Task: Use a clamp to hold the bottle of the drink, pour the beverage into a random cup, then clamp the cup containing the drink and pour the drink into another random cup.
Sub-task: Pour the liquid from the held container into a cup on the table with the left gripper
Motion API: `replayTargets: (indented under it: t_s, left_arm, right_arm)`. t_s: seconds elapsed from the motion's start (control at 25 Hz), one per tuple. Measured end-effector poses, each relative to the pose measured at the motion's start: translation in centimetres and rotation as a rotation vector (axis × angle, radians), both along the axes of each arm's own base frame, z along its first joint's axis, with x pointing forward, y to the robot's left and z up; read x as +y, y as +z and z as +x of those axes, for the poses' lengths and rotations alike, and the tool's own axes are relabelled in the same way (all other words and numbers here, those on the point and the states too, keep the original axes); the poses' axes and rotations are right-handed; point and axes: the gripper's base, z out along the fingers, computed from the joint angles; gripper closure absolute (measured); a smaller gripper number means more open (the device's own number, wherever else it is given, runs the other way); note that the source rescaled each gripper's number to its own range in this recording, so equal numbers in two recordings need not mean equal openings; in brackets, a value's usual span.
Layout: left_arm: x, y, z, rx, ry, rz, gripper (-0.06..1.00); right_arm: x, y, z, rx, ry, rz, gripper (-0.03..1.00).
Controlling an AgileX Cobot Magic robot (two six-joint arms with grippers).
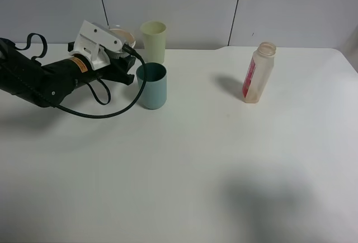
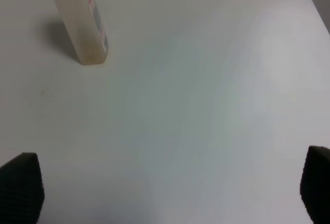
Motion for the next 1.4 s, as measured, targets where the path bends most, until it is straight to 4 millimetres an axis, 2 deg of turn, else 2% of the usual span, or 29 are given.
replayTargets:
  t_s: [0.16, 1.4]
  left_arm:
    - [-0.27, 0.15, 0.68, -0.01, -0.008, 0.007, 0.94]
    - [-0.73, -0.06, 0.45, -0.105, -0.126, 0.245, 0.94]
  right_arm:
    - [0.0, 0.0, 0.0, 0.0, 0.0, 0.0, -0.03]
    - [0.0, 0.0, 0.0, 0.0, 0.0, 0.0, -0.03]
